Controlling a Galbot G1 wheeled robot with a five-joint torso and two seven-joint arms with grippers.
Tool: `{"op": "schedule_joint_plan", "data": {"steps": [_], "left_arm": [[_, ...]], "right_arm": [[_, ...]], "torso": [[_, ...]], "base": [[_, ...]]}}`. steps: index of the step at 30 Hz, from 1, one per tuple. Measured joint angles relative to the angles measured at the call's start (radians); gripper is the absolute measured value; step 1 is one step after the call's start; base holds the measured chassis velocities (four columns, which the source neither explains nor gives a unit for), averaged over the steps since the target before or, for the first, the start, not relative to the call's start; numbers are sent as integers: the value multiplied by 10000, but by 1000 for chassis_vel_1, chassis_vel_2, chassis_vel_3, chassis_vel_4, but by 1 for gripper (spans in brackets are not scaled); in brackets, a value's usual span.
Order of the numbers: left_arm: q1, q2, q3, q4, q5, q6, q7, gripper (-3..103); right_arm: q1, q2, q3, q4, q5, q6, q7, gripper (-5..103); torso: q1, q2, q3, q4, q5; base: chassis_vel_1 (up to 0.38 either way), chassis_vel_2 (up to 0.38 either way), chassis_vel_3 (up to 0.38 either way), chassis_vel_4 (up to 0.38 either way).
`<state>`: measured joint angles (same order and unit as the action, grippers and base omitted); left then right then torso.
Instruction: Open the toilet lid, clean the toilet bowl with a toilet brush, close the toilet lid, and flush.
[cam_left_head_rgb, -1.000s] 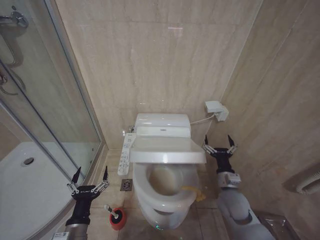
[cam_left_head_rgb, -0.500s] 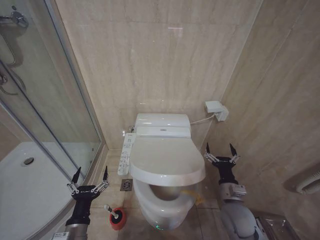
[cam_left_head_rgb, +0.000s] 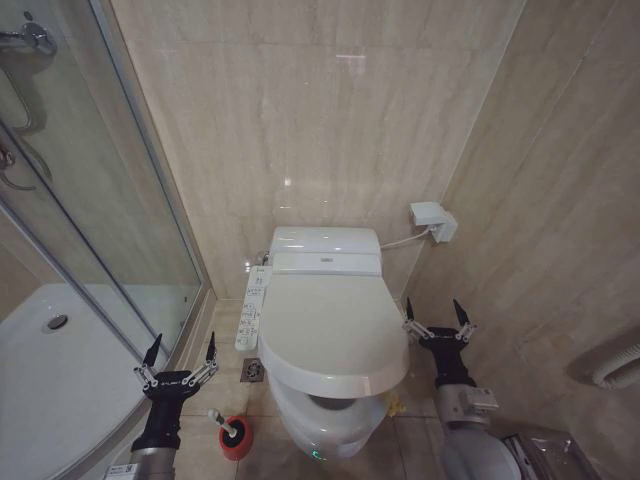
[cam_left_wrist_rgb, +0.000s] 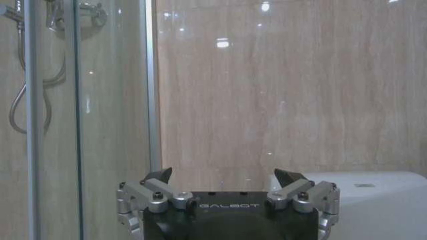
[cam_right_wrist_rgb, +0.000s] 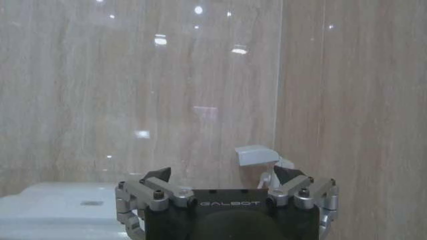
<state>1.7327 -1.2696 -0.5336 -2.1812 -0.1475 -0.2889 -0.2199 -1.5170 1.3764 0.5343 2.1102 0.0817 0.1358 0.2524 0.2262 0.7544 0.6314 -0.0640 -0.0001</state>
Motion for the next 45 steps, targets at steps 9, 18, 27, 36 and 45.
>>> {"op": "schedule_joint_plan", "data": {"steps": [9,18,27,36,45], "left_arm": [[0,0,0,0,0,0,0,100],[1,0,0,0,0,0,0,100],[0,0,0,0,0,0,0,100],[0,0,0,0,0,0,0,100],[0,0,0,0,0,0,0,100]], "right_arm": [[-333,219,17,365,-202,85,-93,100],[-413,359,12,422,-373,153,-116,100],[-383,388,-13,411,-353,170,-60,100],[-379,386,-22,412,-335,164,-40,100],[-375,384,-25,413,-324,159,-35,100]], "torso": [[0,0,0,-1,0],[0,0,0,-1,0],[0,0,0,-1,1],[0,0,0,-1,1],[0,0,0,-1,1]], "base": [[0,0,0,0],[0,0,0,0],[0,0,0,0],[0,0,0,0],[0,0,0,0]]}}
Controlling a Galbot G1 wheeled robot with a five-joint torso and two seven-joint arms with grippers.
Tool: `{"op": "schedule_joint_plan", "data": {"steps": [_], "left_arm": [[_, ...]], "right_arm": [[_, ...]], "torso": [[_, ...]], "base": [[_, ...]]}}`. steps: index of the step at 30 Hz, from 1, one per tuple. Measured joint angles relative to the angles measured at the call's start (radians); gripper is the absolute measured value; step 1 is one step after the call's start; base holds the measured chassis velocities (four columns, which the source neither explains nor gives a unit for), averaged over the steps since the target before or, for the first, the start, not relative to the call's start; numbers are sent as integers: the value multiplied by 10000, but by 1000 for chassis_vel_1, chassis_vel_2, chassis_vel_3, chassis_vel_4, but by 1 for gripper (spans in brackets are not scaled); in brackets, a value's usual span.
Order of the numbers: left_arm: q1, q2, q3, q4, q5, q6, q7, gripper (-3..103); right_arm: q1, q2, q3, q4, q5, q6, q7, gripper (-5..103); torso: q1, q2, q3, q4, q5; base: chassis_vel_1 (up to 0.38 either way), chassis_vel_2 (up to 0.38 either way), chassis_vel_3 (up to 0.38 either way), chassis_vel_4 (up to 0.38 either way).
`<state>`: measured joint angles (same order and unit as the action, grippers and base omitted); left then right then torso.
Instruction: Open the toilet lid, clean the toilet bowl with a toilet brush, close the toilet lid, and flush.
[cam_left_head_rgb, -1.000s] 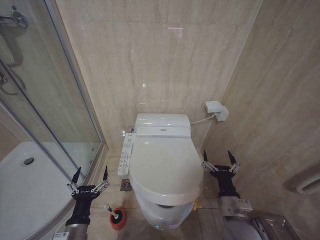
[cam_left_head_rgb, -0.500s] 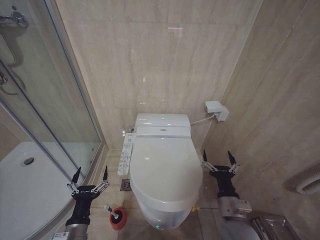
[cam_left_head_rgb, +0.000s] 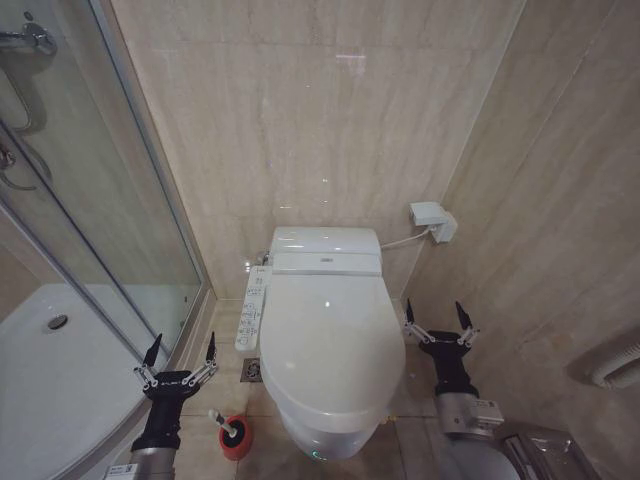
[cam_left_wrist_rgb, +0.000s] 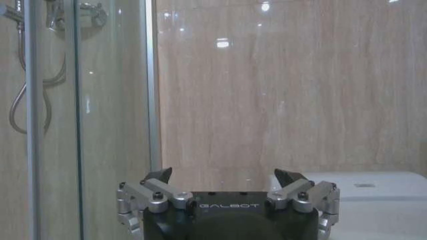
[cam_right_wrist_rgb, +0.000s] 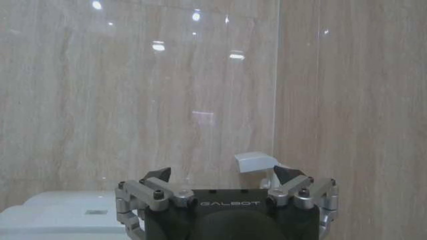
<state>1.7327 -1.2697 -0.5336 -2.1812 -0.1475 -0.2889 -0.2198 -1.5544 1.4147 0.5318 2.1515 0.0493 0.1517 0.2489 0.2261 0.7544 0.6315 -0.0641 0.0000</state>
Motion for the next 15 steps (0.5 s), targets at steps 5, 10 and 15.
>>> {"op": "schedule_joint_plan", "data": {"steps": [5,10,15], "left_arm": [[0,0,0,0,0,0,0,100],[0,0,0,0,0,0,0,100],[0,0,0,0,0,0,0,100]], "right_arm": [[1,0,0,-1,6,-4,3,100],[1,0,0,-1,11,-5,7,100],[2,-1,0,-3,14,-5,8,100]], "torso": [[0,0,0,0,0],[0,0,0,0,0],[0,0,0,0,0]], "base": [[0,0,0,0],[0,0,0,0],[0,0,0,0]]}}
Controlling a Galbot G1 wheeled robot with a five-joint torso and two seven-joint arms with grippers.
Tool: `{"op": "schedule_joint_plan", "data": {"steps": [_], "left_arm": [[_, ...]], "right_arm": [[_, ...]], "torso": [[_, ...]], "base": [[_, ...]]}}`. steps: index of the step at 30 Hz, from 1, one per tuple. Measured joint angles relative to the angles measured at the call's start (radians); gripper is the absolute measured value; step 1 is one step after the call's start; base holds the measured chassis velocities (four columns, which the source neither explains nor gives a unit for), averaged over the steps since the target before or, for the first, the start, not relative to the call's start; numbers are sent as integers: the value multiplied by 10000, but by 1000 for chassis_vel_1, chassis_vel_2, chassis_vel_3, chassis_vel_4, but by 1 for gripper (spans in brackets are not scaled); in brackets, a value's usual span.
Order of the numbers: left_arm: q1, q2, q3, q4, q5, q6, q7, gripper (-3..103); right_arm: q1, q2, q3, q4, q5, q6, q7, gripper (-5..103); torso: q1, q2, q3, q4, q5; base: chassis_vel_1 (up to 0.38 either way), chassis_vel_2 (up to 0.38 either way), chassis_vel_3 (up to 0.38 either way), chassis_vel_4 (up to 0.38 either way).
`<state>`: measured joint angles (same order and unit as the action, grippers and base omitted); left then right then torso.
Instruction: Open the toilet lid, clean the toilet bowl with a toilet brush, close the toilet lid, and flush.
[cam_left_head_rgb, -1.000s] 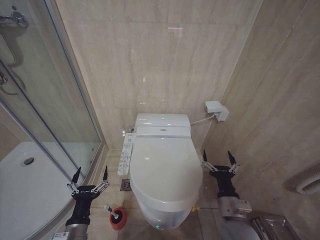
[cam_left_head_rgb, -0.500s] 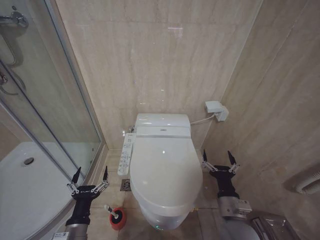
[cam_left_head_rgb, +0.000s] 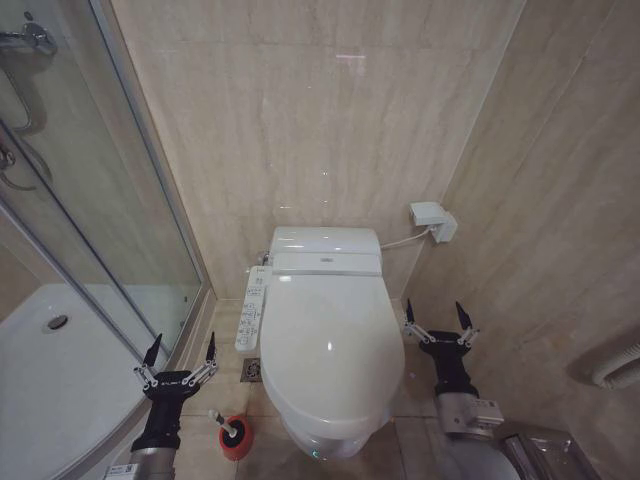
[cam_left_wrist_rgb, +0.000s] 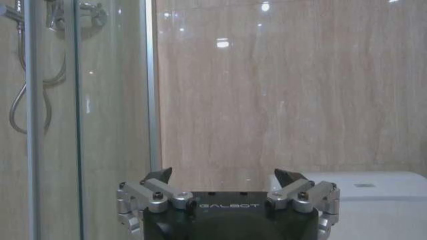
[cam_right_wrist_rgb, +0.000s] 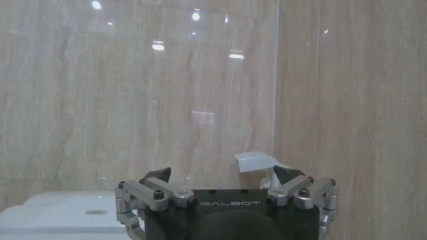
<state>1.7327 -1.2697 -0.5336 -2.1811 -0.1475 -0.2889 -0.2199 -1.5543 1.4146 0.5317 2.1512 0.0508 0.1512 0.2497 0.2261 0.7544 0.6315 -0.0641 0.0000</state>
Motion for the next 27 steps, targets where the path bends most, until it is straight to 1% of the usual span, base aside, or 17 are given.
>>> {"op": "schedule_joint_plan", "data": {"steps": [16,17,18,19,20,21,23,24,25,27], "left_arm": [[-46,0,-3,0,-14,65,-2,100],[-180,7,-22,27,-70,273,-18,100],[-180,7,-22,27,-70,273,-18,100],[-423,22,-63,87,-165,621,-53,100],[-423,22,-63,87,-165,621,-53,100],[-609,39,-90,139,-246,897,-84,100],[-1183,82,-185,295,-493,1755,-181,100],[-1408,100,-221,353,-588,2089,-216,100],[-1408,100,-221,353,-588,2089,-216,100],[-1856,133,-295,471,-779,2756,-290,100]], "right_arm": [[1,0,0,-5,3,0,0,100],[1,0,0,-6,4,-1,0,100],[1,0,0,-6,4,-1,0,100],[1,0,0,-5,4,-1,0,100],[1,0,0,-5,4,-1,0,100],[1,0,1,-6,3,0,0,100],[1,-1,1,-6,4,0,0,100],[1,-1,1,-6,3,0,0,100],[1,-1,1,-6,3,0,0,100],[1,-1,0,-6,3,0,0,100]], "torso": [[0,0,0,1,0],[0,0,0,3,1],[0,0,0,3,1],[0,0,0,1,0],[0,0,0,1,0],[0,0,0,-1,0],[0,0,0,-1,0],[0,0,0,0,-1],[0,0,0,0,-1],[0,0,0,0,-1]], "base": [[0,0,0,0],[0,0,0,0],[0,0,0,0],[0,0,0,0],[0,0,0,0],[0,0,0,0],[0,0,0,0],[0,0,0,0],[0,0,0,0],[0,0,0,0]]}}
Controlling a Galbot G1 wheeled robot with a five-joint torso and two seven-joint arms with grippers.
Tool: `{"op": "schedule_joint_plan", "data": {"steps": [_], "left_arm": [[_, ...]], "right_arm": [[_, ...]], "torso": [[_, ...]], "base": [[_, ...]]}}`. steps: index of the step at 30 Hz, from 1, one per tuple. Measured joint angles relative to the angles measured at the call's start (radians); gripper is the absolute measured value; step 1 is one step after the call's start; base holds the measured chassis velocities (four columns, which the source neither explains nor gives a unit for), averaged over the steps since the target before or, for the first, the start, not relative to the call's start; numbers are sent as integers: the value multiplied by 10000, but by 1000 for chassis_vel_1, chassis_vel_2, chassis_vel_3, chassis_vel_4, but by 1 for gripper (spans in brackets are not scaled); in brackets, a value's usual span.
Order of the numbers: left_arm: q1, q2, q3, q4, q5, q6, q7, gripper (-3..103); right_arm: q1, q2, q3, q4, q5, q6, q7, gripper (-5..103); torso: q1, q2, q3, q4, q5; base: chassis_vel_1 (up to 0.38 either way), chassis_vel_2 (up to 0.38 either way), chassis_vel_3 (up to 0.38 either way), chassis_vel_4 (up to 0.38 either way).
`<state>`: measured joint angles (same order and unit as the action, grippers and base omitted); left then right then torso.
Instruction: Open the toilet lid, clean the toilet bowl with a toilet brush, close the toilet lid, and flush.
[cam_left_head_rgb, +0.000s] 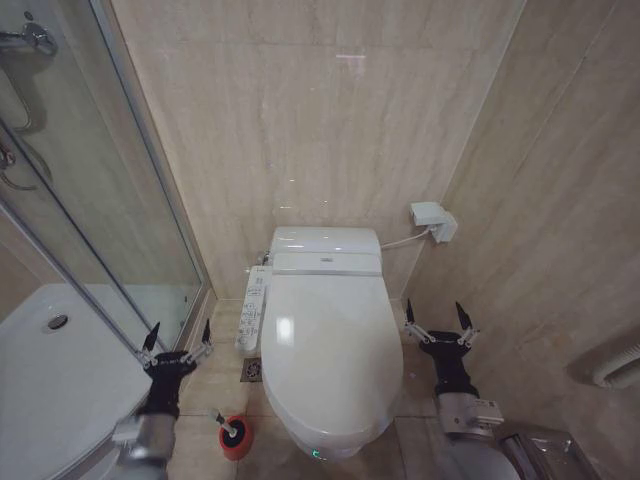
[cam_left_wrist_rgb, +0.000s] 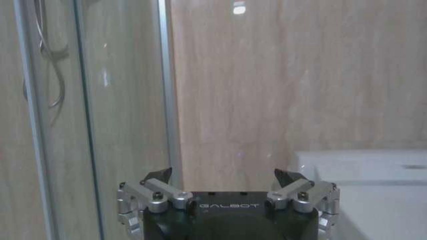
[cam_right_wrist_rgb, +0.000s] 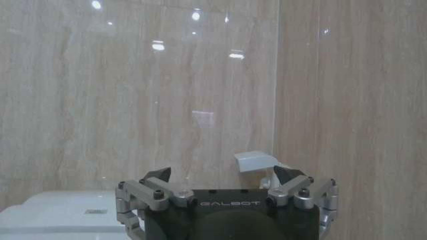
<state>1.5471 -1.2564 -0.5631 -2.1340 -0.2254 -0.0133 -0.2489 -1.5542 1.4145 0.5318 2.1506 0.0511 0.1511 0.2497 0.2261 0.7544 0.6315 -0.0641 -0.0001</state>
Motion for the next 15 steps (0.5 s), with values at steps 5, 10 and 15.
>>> {"op": "schedule_joint_plan", "data": {"steps": [5,10,15], "left_arm": [[-1048,87,-94,168,-62,1079,-299,100],[-1176,122,56,-463,591,655,-653,100],[-1012,120,123,-989,720,519,-798,100]], "right_arm": [[-1,0,0,0,-2,0,0,100],[1,0,2,-1,-3,1,0,100],[0,0,1,0,-5,1,0,100]], "torso": [[1,-1,1,2,-4],[1,-1,1,2,5],[-2,1,0,3,1]], "base": [[0,0,0,0],[0,0,0,0],[0,0,0,0]]}}
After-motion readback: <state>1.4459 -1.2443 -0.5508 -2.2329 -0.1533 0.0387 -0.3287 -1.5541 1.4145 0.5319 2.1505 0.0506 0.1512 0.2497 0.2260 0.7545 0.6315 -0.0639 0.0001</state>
